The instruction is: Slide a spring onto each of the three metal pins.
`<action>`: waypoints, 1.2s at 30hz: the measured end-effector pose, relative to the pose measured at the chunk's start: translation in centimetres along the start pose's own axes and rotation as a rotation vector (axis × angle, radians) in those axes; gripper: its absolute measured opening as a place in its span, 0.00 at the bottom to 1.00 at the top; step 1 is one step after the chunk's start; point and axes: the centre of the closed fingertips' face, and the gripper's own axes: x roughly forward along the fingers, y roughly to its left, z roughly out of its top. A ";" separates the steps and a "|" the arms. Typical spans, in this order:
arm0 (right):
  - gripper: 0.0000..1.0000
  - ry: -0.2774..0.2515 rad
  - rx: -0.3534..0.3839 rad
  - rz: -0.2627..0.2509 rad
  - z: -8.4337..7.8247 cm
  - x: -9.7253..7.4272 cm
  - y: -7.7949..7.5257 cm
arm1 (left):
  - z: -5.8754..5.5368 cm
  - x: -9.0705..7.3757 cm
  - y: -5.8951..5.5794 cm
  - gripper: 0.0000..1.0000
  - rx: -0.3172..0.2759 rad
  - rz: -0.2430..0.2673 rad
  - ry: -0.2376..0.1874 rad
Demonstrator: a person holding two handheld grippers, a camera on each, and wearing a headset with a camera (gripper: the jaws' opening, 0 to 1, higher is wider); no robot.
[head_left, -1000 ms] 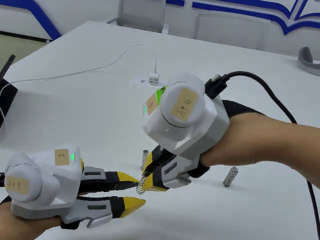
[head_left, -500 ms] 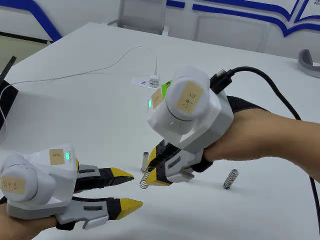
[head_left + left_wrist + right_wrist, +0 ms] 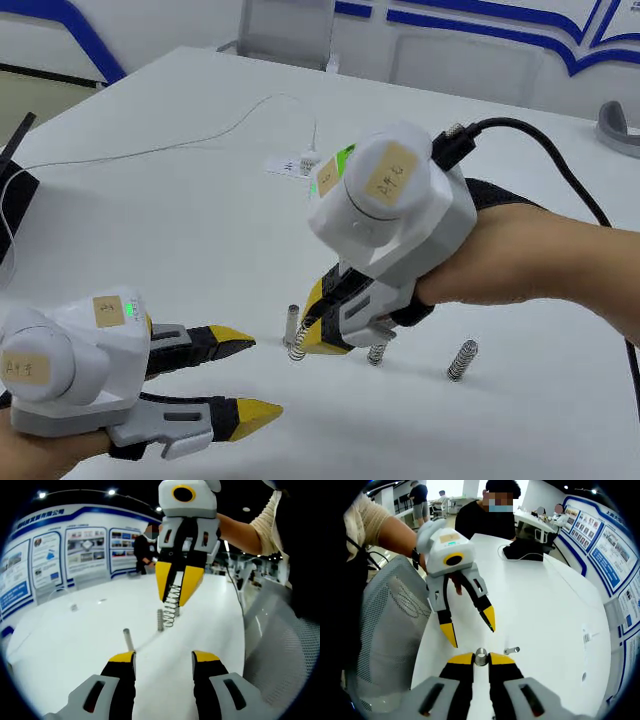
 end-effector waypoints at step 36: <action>0.12 0.044 0.048 -0.036 -0.8 0.9 -5.5 | -0.4 0.0 0.2 0.51 -0.024 0.018 -0.004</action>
